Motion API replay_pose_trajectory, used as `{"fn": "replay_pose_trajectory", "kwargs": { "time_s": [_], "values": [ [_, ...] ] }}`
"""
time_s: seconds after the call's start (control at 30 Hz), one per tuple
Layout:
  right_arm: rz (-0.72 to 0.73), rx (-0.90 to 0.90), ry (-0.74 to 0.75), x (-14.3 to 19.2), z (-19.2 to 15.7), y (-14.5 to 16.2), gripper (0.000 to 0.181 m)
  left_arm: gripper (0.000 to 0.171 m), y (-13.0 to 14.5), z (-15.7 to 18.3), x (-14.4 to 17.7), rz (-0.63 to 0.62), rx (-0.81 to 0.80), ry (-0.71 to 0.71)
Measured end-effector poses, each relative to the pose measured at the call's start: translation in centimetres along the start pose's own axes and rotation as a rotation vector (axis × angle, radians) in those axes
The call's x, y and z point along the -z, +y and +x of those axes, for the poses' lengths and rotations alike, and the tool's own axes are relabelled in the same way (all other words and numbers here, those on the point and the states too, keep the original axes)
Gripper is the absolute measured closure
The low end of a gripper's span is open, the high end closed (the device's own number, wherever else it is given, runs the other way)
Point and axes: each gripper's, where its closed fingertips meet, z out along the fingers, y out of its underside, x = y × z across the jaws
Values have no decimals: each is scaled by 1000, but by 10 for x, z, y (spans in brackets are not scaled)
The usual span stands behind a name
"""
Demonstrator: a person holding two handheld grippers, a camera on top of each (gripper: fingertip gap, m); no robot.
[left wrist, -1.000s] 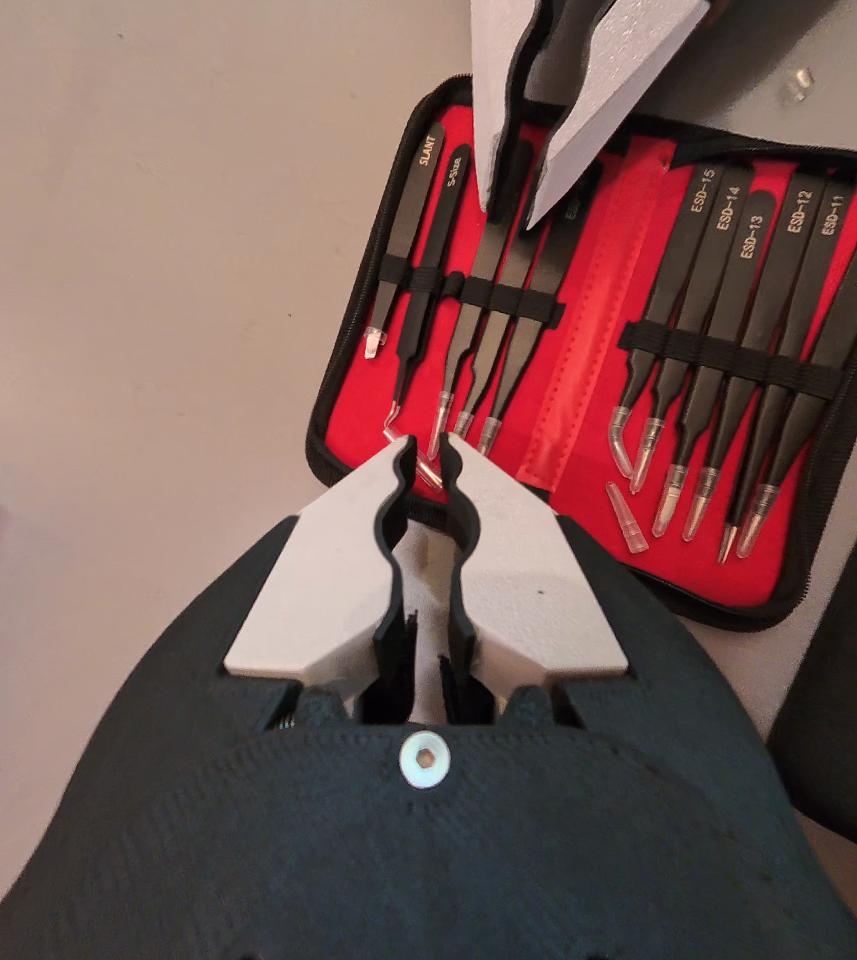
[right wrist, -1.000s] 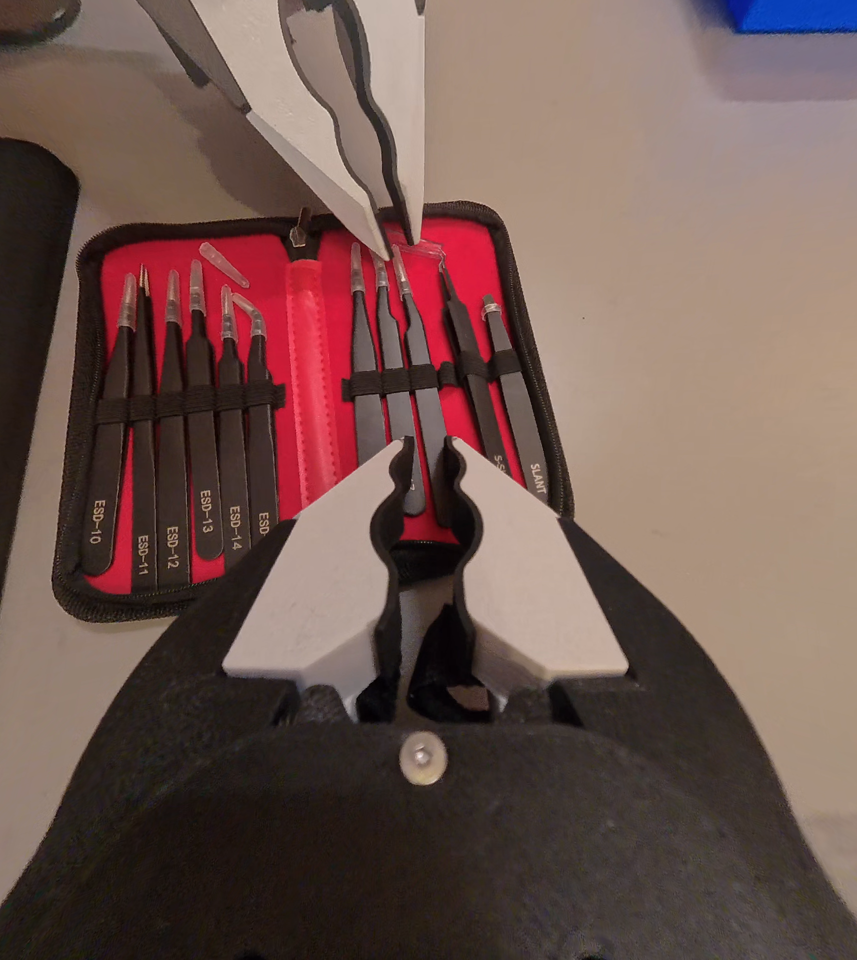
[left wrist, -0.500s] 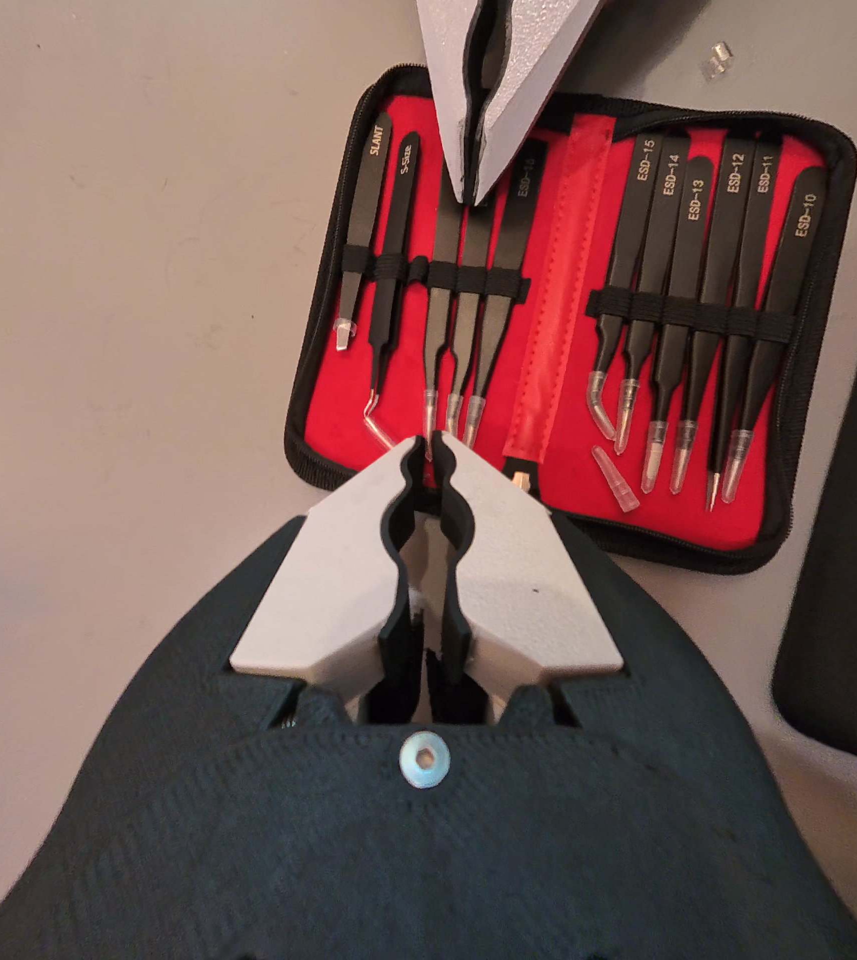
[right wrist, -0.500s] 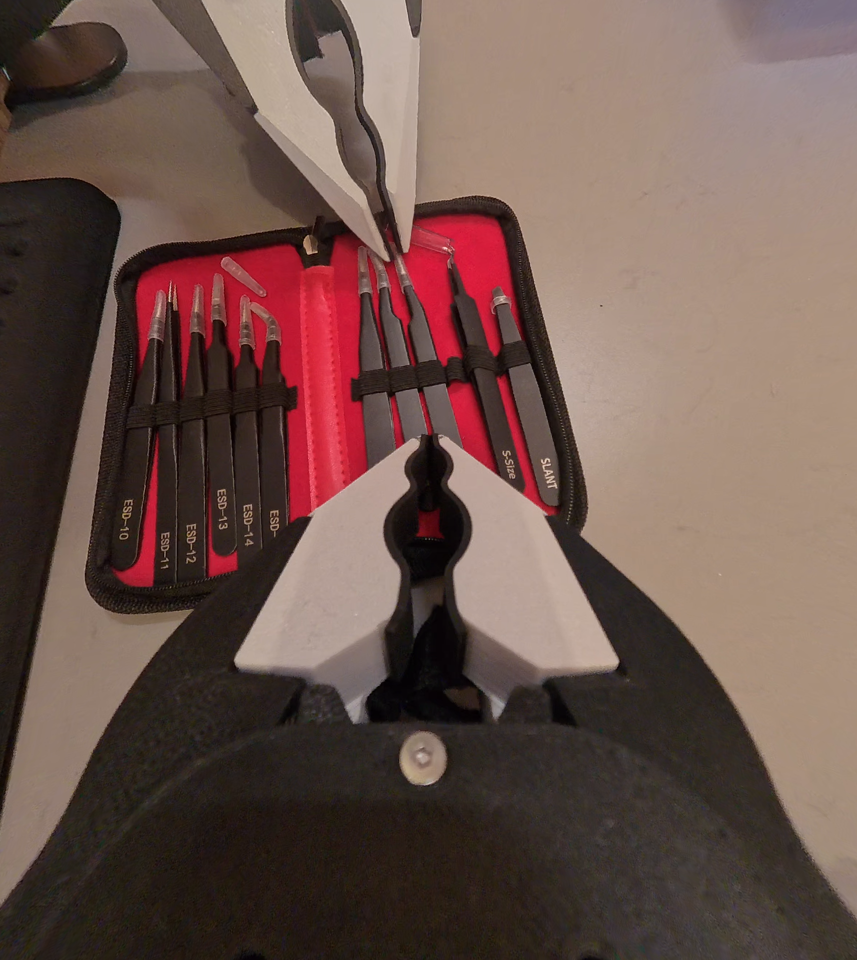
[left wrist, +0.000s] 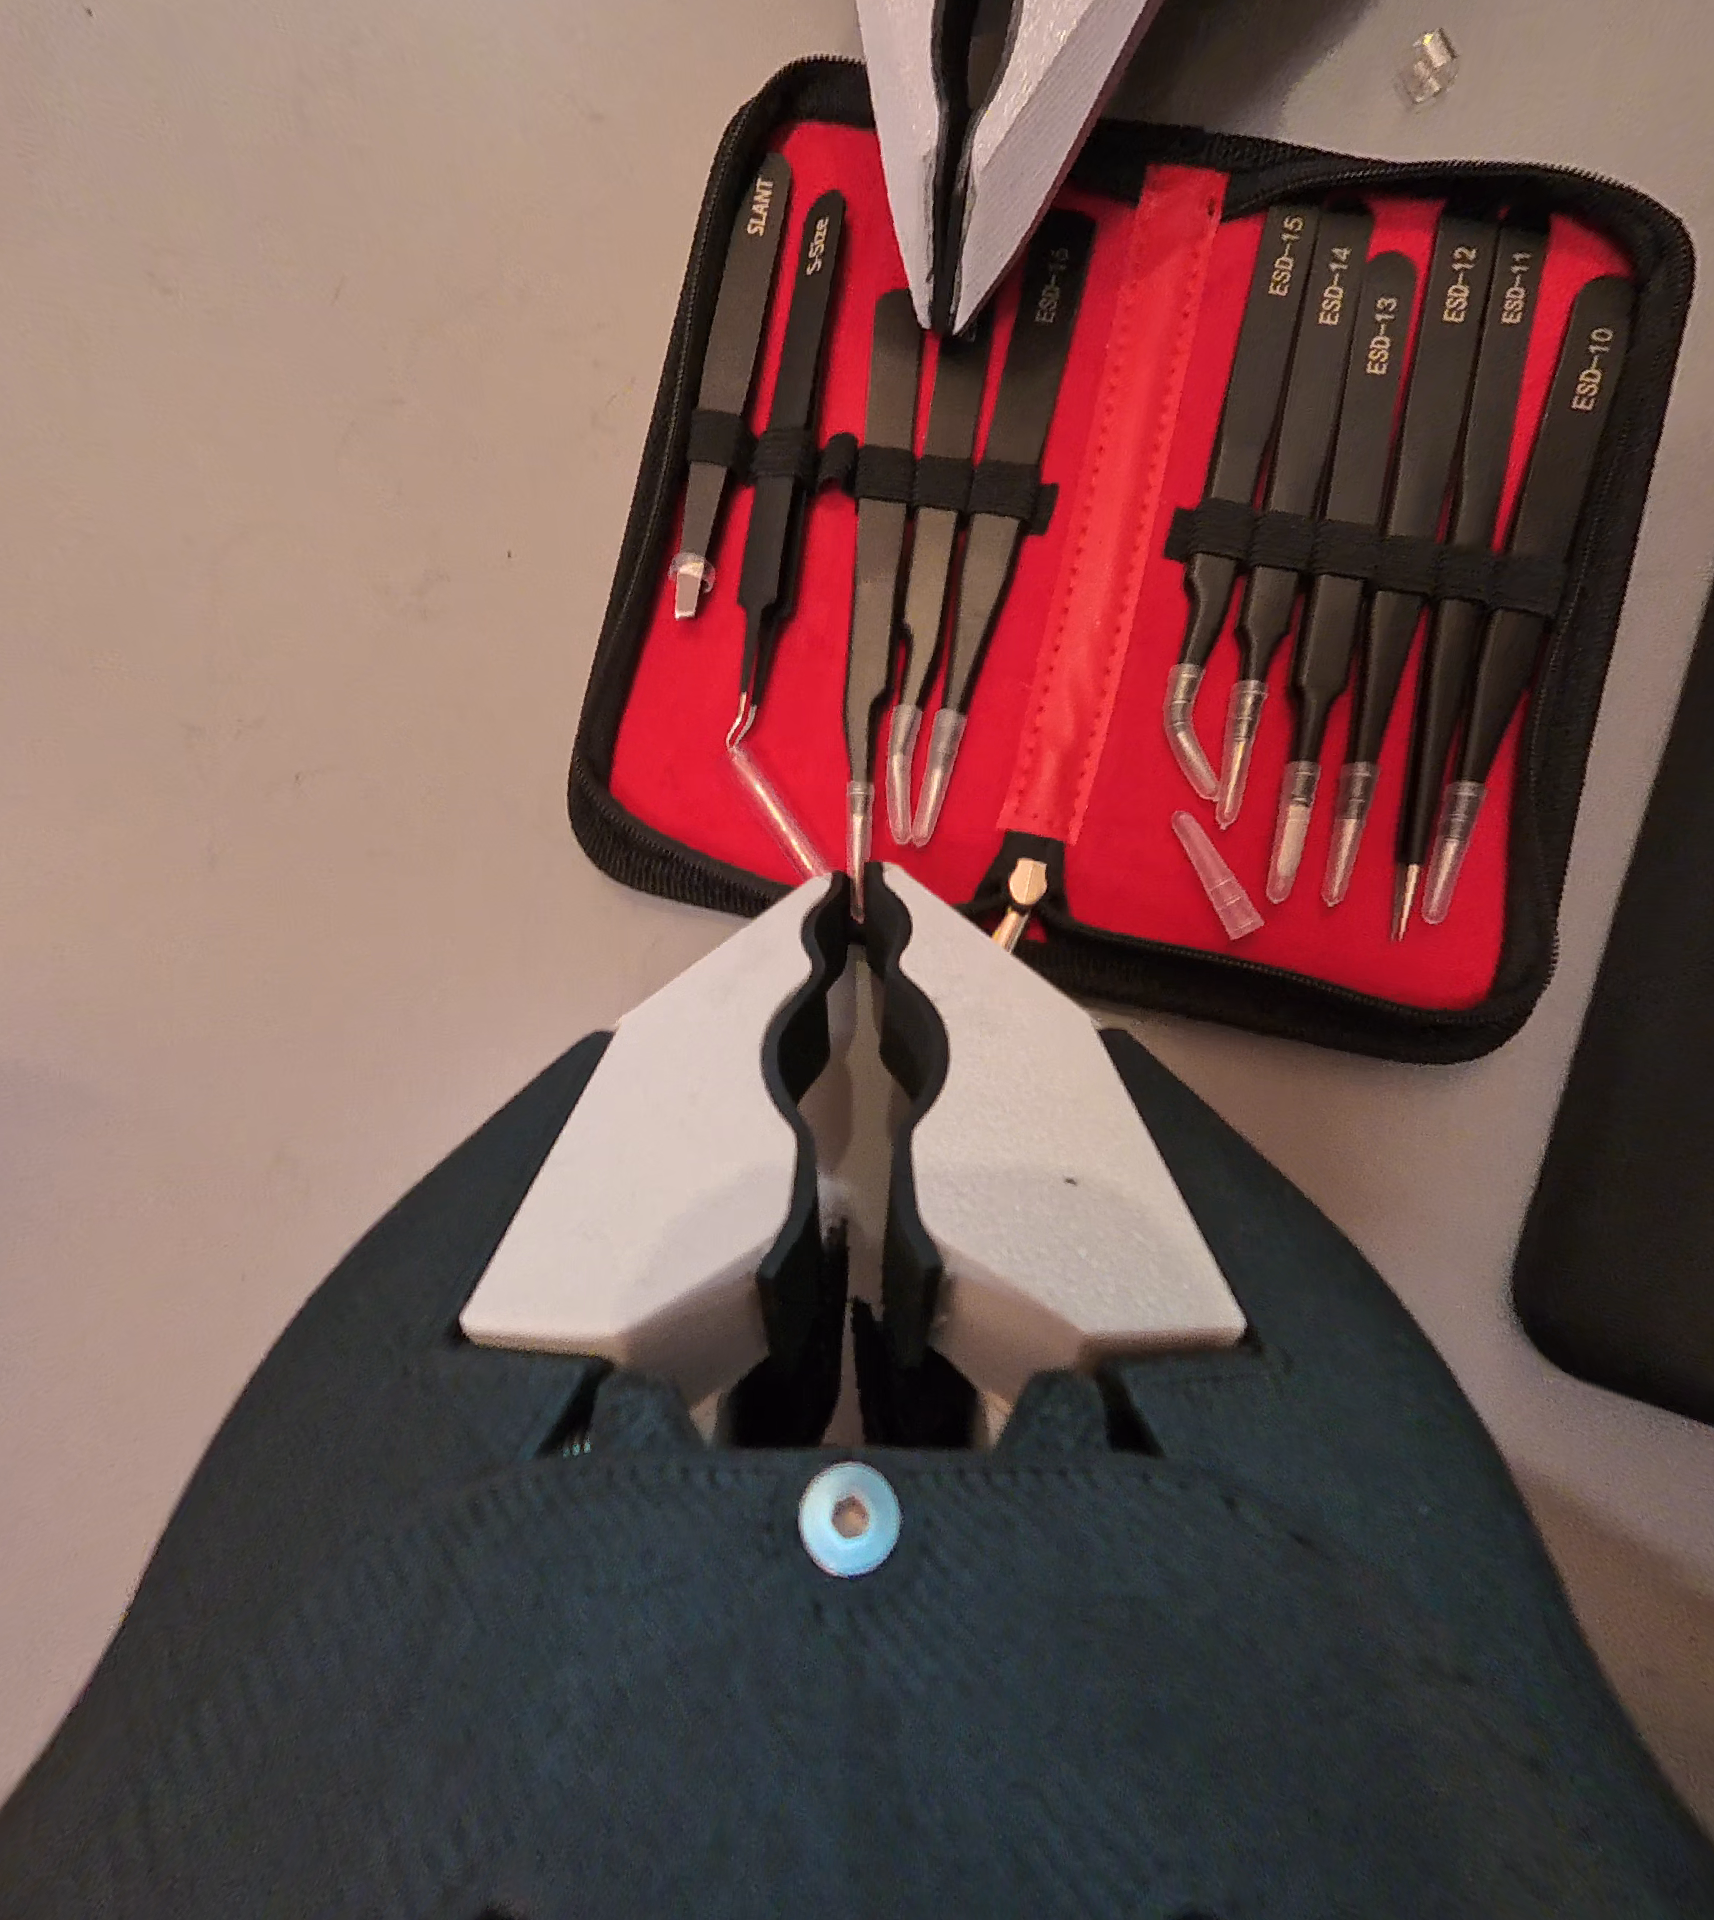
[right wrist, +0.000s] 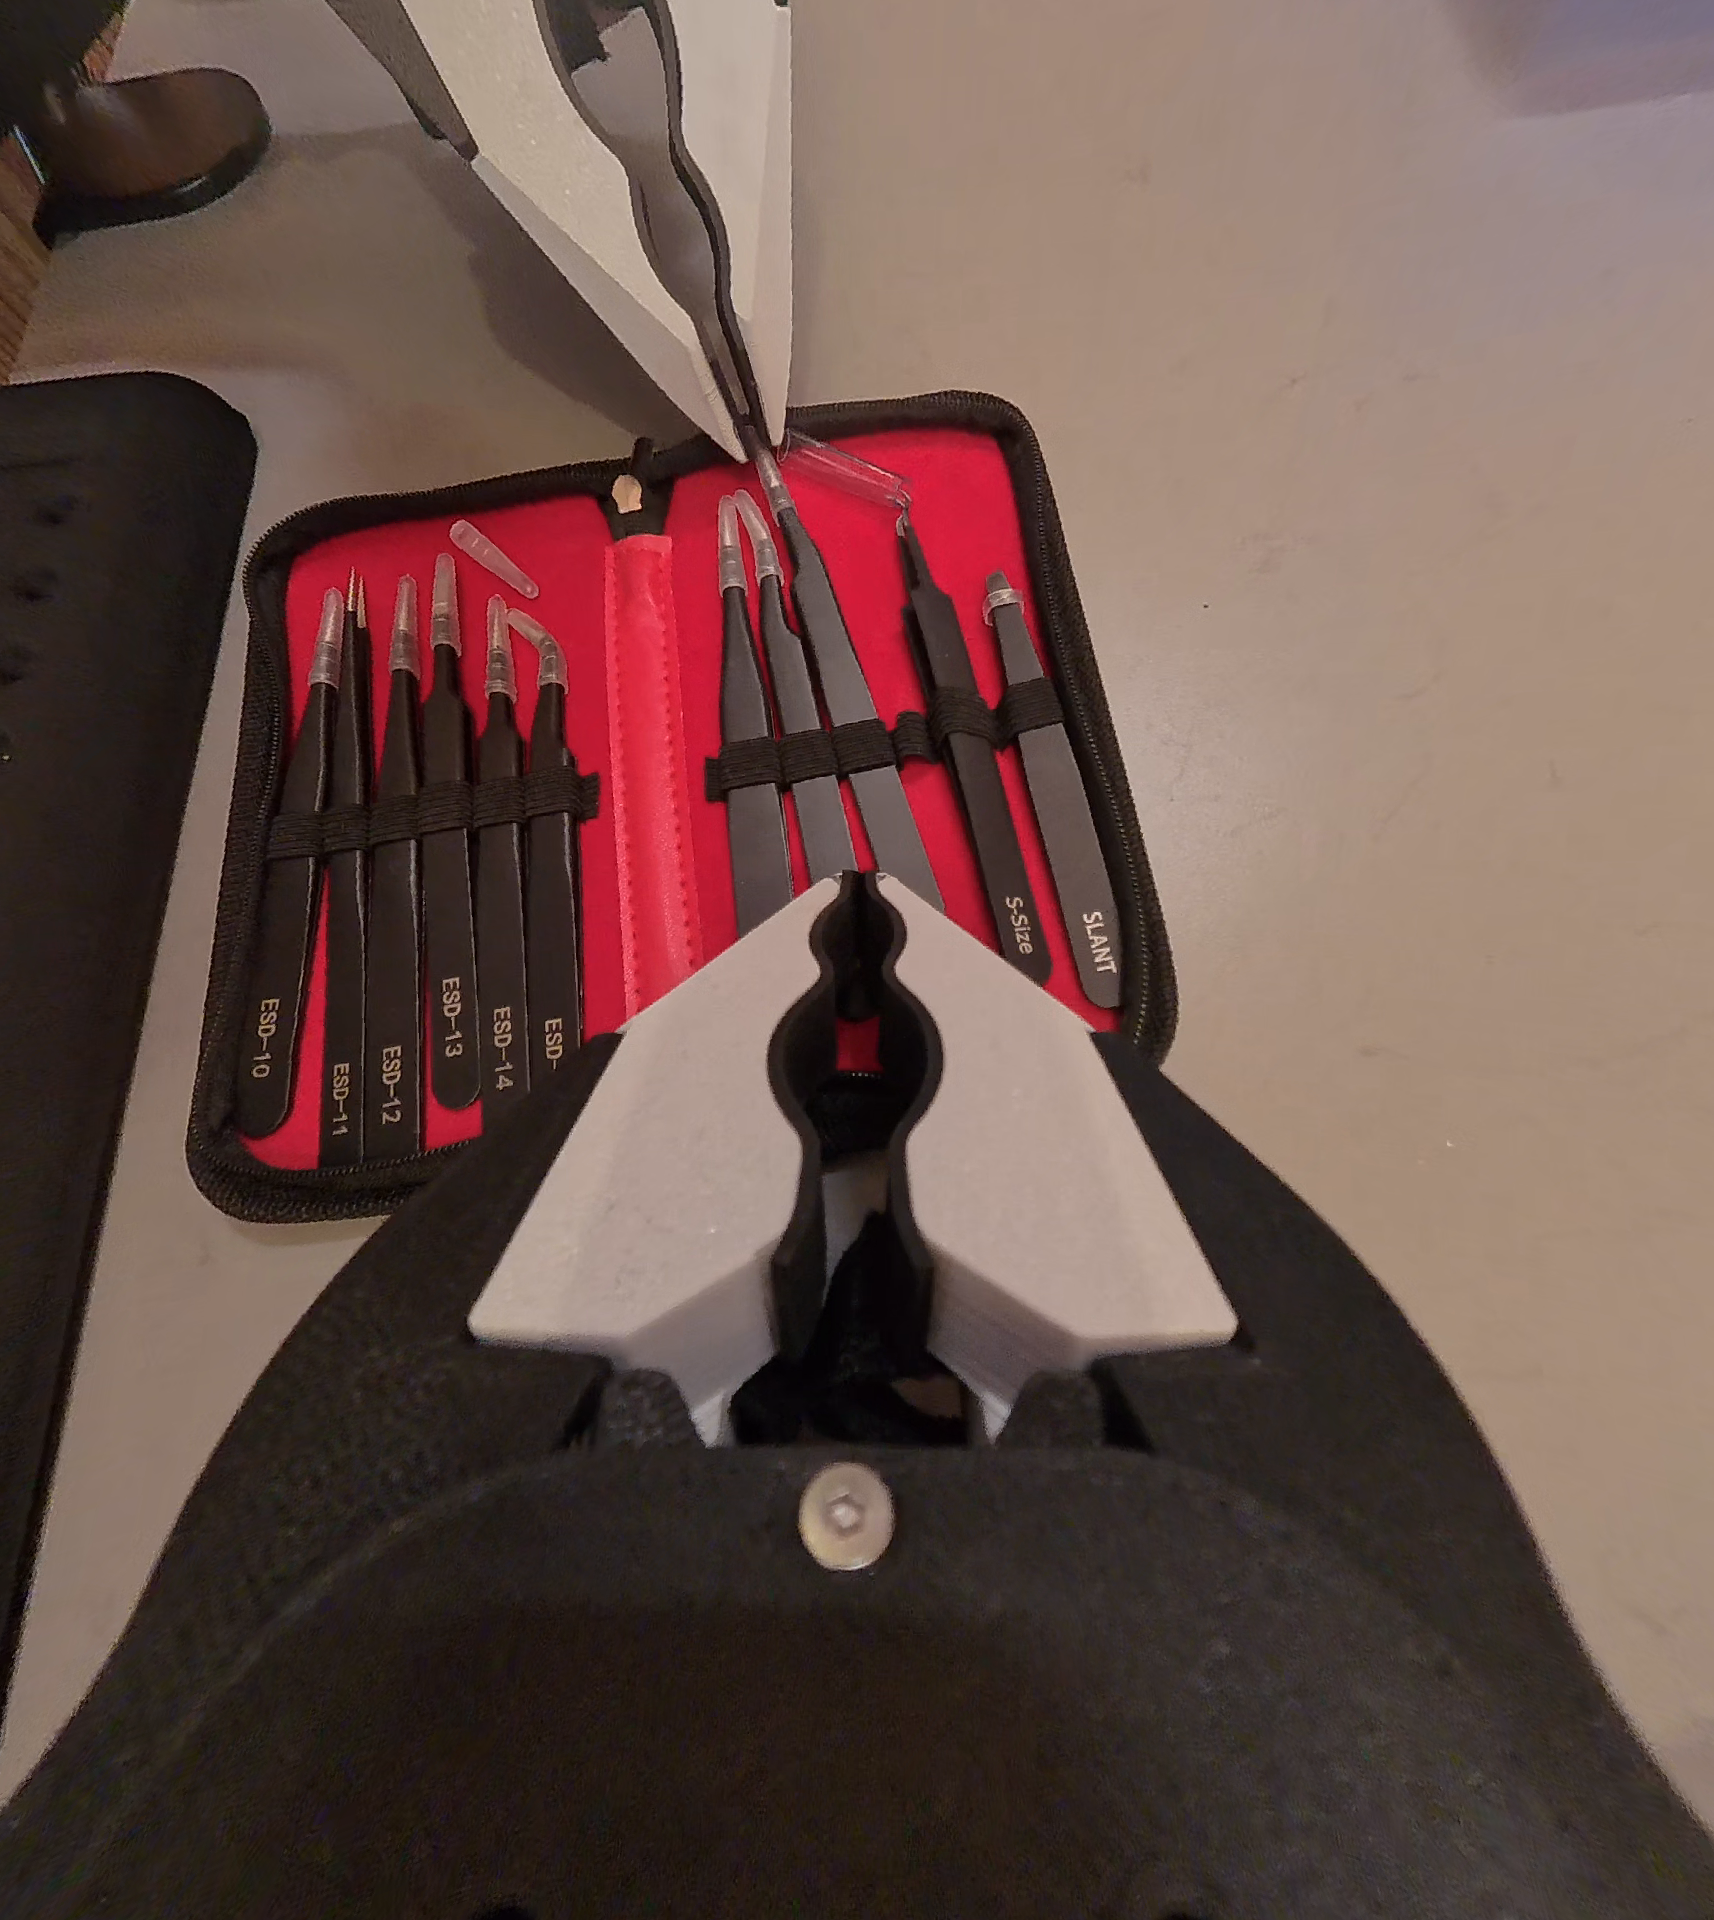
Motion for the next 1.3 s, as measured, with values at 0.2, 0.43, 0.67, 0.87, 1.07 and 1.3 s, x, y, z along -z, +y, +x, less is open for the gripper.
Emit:
{"fn": "replay_pose_trajectory", "kwargs": {
  "time_s": [0.2, 0.43, 0.67, 0.87, 1.07, 1.3],
  "values": [
    [-1, -8, -10, 0, 0, 0, 181, 171, 4, 3, 6, 2, 26, 25],
    [-2, -9, -13, 0, 0, 0, 181, 169, 7, 3, 7, 30, 63, -5],
    [-2, -9, -14, 0, 0, 1, 181, 158, 12, 7, 14, 55, 86, -15],
    [-2, -8, -12, 0, 0, 1, 181, 171, 11, 2, 6, 30, 67, -46],
    [-2, -10, -15, 0, 0, 1, 181, 171, 6, 2, 2, 34, 51, -36],
    [-1, -15, -22, 2, 0, 1, 181, 171, -1, -3, -3, 44, 38, -50]
  ]
}}
